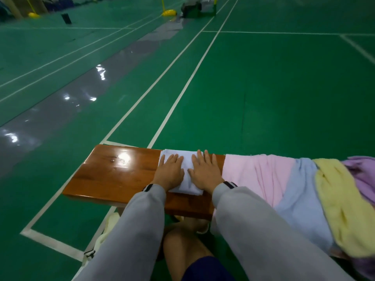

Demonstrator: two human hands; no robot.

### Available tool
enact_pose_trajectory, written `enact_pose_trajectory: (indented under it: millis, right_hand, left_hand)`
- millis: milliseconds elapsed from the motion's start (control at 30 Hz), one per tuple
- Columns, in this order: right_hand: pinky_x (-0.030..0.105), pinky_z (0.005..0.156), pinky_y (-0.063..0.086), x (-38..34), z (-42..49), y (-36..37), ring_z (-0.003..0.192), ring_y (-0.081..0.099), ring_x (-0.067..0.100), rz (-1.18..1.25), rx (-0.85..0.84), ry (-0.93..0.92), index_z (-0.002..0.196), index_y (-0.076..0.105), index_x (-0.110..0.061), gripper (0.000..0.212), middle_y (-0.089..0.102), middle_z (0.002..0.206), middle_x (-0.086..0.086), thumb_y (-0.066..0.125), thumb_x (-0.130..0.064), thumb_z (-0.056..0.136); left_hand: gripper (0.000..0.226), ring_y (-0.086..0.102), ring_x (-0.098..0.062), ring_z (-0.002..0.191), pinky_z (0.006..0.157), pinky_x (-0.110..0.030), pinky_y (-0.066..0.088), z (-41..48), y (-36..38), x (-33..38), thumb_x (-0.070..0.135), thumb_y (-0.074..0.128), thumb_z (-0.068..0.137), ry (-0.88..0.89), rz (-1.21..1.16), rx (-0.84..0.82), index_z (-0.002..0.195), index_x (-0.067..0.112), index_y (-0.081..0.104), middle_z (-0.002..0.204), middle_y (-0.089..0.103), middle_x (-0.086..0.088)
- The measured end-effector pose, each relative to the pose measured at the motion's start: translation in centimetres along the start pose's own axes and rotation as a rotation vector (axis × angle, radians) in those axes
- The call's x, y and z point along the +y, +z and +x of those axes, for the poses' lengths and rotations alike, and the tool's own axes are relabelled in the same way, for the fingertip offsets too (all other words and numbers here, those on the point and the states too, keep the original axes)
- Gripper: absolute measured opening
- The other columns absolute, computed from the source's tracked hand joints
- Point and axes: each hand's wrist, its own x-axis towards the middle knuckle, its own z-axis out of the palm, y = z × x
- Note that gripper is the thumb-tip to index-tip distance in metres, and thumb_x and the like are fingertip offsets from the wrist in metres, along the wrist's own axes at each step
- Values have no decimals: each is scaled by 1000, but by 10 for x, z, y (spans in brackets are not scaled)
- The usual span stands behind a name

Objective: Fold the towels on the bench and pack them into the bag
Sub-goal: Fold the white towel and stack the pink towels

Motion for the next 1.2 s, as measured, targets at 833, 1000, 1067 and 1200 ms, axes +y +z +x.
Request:
enact_pose_trajectory:
  millis: [833, 1000, 1067, 1200]
  right_hand:
    - [44, 86, 60, 140, -105, -56, 93, 67, 29, 1164, -64, 763, 123, 61, -1, 44, 67, 104, 9, 54, -30, 91]
    - [45, 109, 44, 145, -106, -70, 124, 56, 32, 1254, 22, 783, 146, 49, -14, 90, 57, 143, 11, 15, -76, 90]
    - [41, 99, 52, 136, -113, -75, 115, 64, 25, 1550, 51, 728, 137, 59, -20, 82, 68, 130, 7, 30, -81, 90]
    - [46, 101, 52, 113, -110, -107, 113, 69, 33, 2108, -179, 555, 129, 70, -18, 89, 73, 120, 14, 55, -88, 75]
  left_hand:
    - [48, 71, -24, 106, 85, -34, 59, -1, -62, 196, 33, 56, 102, -309, -1765, -623, 129, -6, 63, 117, 72, -16]
    - [47, 75, -28, 92, 83, -38, 55, -3, -125, 185, 40, 57, 99, -190, -1768, -503, 103, -2, 78, 104, 75, -20]
    - [56, 71, -33, 103, 92, -45, 55, -2, -143, 176, 37, 67, 92, -167, -1840, -404, 127, -6, 63, 118, 69, -23]
    - [52, 67, -36, 106, 97, -45, 54, -13, -167, 167, 29, 60, 97, -140, -1872, -322, 132, -10, 57, 119, 67, -27]
